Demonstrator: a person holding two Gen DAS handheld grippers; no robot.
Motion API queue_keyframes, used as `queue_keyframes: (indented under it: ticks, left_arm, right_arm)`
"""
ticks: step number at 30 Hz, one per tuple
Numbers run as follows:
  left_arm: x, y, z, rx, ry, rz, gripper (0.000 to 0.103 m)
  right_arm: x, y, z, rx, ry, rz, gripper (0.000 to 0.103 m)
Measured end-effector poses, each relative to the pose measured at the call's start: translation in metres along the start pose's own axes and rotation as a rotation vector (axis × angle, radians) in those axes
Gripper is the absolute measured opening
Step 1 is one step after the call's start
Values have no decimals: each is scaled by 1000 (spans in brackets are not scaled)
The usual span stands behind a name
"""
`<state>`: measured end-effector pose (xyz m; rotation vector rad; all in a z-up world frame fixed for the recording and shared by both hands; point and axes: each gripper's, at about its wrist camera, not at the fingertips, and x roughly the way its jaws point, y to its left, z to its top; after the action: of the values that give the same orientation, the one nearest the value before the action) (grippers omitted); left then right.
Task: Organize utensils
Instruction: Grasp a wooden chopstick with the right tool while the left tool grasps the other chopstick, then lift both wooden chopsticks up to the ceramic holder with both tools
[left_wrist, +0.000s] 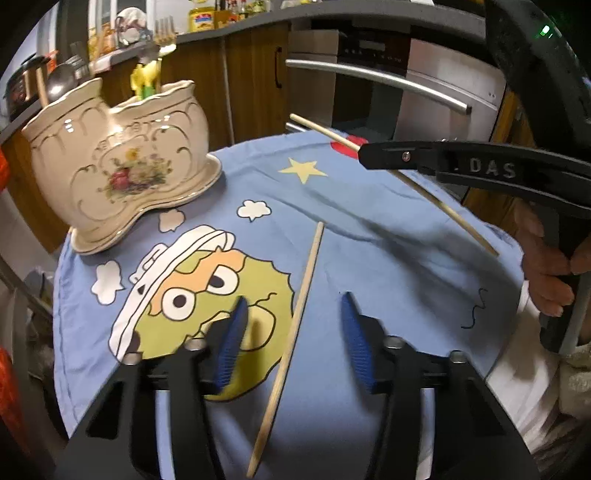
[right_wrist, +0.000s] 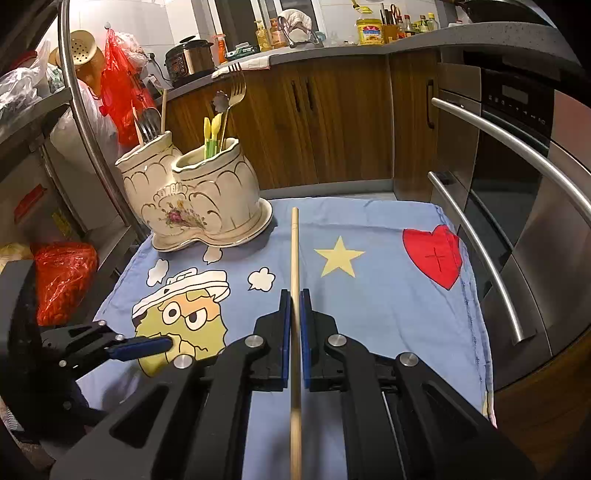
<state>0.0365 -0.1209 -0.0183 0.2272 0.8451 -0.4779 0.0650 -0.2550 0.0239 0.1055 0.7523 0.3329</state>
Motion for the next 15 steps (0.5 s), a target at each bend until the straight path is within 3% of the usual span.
queue_keyframes:
  ticks: [4,7,11,15]
  left_arm:
    - [10,-5,1,39,45,19,24]
    - [15,-8,-1,64,57,34,7]
    - [10,-6,-3,71,45,34,5]
    - [-13,5,-3,30,-31,15,5]
  right_arm:
    - [0,1,-1,-6,1,3,5]
    - [0,1,0,-6,1,5,5]
    - [1,3,0,-5,2,4,5]
    - [0,5,2,-1,-8,17,5]
